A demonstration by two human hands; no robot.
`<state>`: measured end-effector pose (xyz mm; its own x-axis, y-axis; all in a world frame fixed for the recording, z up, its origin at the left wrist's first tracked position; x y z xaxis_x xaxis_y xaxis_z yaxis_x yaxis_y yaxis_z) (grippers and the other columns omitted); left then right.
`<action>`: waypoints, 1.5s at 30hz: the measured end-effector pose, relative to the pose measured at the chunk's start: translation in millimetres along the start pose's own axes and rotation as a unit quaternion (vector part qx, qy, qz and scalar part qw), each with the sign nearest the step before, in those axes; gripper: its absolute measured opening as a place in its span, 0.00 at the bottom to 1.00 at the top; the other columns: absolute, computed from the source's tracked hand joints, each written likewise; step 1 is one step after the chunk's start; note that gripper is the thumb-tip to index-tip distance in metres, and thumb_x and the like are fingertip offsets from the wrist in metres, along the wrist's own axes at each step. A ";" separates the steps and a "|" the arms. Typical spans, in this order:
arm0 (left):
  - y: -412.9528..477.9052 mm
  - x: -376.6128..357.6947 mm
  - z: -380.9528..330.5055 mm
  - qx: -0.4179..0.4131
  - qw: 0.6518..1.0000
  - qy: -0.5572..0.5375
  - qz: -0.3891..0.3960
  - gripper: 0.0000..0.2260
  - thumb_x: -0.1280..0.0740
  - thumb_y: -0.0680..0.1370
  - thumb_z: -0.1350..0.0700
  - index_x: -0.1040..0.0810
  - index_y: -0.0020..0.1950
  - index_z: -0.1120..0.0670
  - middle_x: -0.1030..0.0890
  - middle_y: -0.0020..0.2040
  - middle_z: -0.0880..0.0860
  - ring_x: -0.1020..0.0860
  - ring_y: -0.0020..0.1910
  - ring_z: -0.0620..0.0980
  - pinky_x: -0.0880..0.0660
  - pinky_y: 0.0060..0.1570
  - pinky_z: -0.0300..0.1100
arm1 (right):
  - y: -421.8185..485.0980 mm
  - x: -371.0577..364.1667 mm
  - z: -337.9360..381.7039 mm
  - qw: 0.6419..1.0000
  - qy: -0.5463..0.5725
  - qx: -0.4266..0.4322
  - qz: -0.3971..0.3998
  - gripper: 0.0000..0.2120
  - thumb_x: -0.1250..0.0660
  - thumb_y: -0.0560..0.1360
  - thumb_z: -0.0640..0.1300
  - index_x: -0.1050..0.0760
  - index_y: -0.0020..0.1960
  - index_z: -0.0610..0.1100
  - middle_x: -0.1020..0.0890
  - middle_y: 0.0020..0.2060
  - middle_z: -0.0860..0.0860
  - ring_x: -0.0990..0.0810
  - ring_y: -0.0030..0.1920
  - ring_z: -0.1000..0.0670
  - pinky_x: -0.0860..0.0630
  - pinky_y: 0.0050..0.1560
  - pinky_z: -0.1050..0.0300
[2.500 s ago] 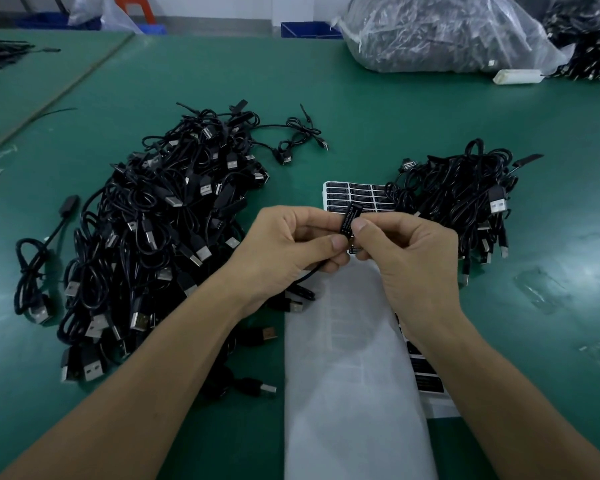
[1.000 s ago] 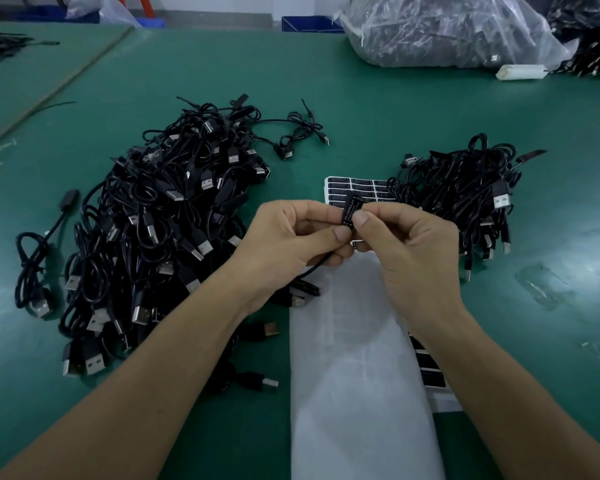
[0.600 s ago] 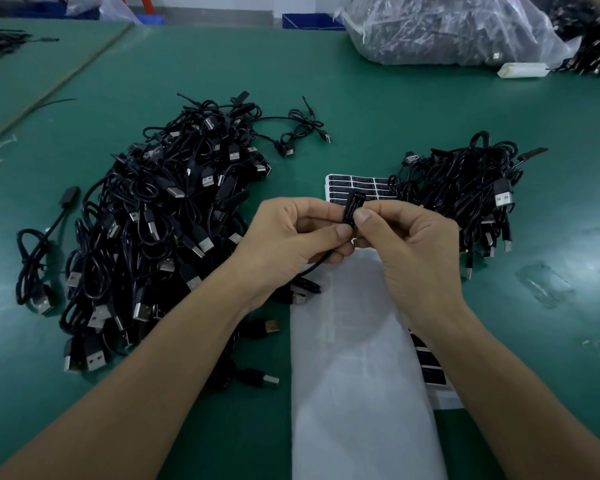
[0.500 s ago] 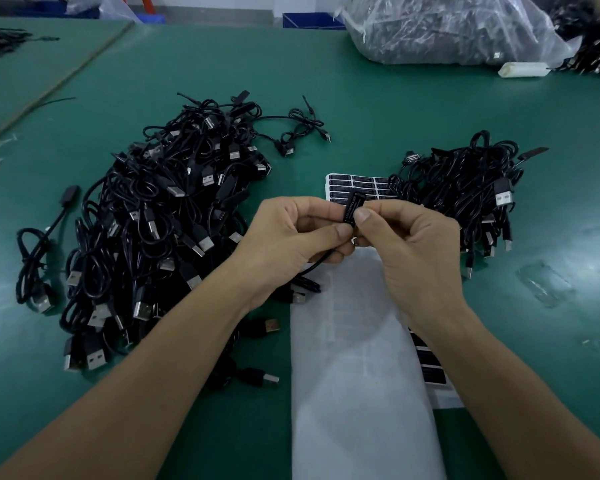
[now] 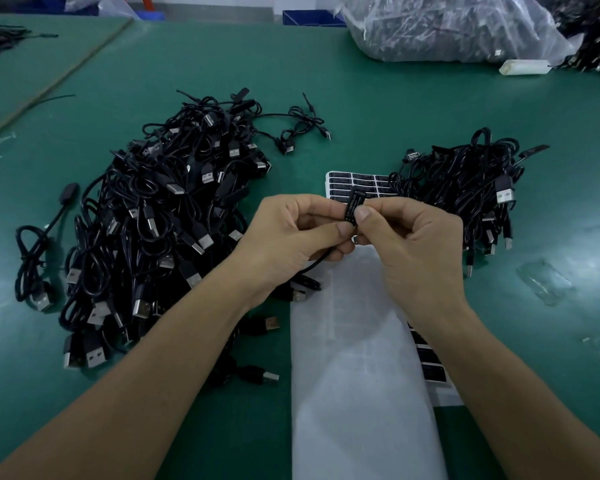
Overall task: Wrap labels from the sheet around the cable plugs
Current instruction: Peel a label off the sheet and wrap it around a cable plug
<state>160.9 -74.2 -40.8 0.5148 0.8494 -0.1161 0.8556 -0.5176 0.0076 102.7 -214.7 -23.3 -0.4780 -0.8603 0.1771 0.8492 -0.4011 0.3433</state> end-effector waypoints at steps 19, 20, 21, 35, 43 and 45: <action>-3.4 -3.8 -4.2 0.003 1.000 0.007 -0.021 0.04 0.28 0.76 0.67 0.16 0.47 0.59 0.14 0.36 0.54 0.18 0.34 0.46 0.20 0.38 0.35 | -3.7 -2.8 5.6 1.000 -0.006 -0.010 -0.027 0.08 0.28 0.75 0.38 0.17 0.40 0.50 0.15 0.33 0.57 0.16 0.34 0.57 0.23 0.38 0.67; -3.5 -3.9 -4.3 0.004 1.000 0.008 -0.023 0.04 0.28 0.76 0.67 0.16 0.47 0.59 0.15 0.36 0.54 0.18 0.34 0.46 0.20 0.38 0.35 | -3.5 -2.6 5.8 1.000 -0.007 -0.010 -0.027 0.08 0.28 0.75 0.38 0.17 0.40 0.50 0.15 0.32 0.57 0.16 0.34 0.57 0.22 0.38 0.66; -3.7 -4.1 -4.5 0.004 1.000 0.007 -0.024 0.04 0.28 0.76 0.67 0.16 0.47 0.60 0.15 0.36 0.54 0.18 0.34 0.46 0.20 0.38 0.35 | -3.4 -2.7 5.9 1.000 -0.008 -0.011 -0.027 0.08 0.28 0.75 0.38 0.17 0.40 0.50 0.15 0.32 0.57 0.16 0.34 0.57 0.22 0.38 0.66; -5.0 -3.7 -2.9 0.003 0.999 0.025 -0.047 0.04 0.29 0.75 0.68 0.17 0.48 0.61 0.16 0.34 0.54 0.19 0.33 0.47 0.21 0.37 0.36 | -6.8 -3.8 11.6 0.999 -0.010 0.014 -0.027 0.11 0.28 0.73 0.36 0.18 0.38 0.52 0.16 0.30 0.58 0.18 0.32 0.59 0.24 0.36 0.69; -5.9 -4.9 -5.7 0.008 0.999 0.024 -0.036 0.06 0.31 0.76 0.69 0.17 0.46 0.60 0.17 0.32 0.53 0.20 0.31 0.46 0.21 0.36 0.35 | -7.5 -4.5 13.5 0.999 0.006 0.035 -0.029 0.13 0.26 0.72 0.34 0.18 0.38 0.52 0.16 0.31 0.59 0.18 0.31 0.60 0.24 0.36 0.71; -5.8 -4.9 -6.3 0.008 0.999 0.024 -0.034 0.07 0.31 0.76 0.69 0.16 0.45 0.59 0.17 0.32 0.54 0.20 0.32 0.46 0.21 0.36 0.35 | -7.7 -4.2 13.8 0.999 0.017 0.038 -0.030 0.14 0.26 0.72 0.33 0.19 0.38 0.52 0.16 0.31 0.59 0.18 0.31 0.60 0.24 0.36 0.70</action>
<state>153.7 -74.8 -34.1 0.4571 0.8868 -0.0681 0.8883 -0.4591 -0.0148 95.1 -203.6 -13.9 -0.5183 -0.8462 0.1239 0.7994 -0.4278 0.4219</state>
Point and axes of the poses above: each hand's wrist, its own y-axis towards the middle knuckle, its own x-axis out of the back of the hand, z = x × y, the point moved 5 cm from there along y, towards the middle knuckle
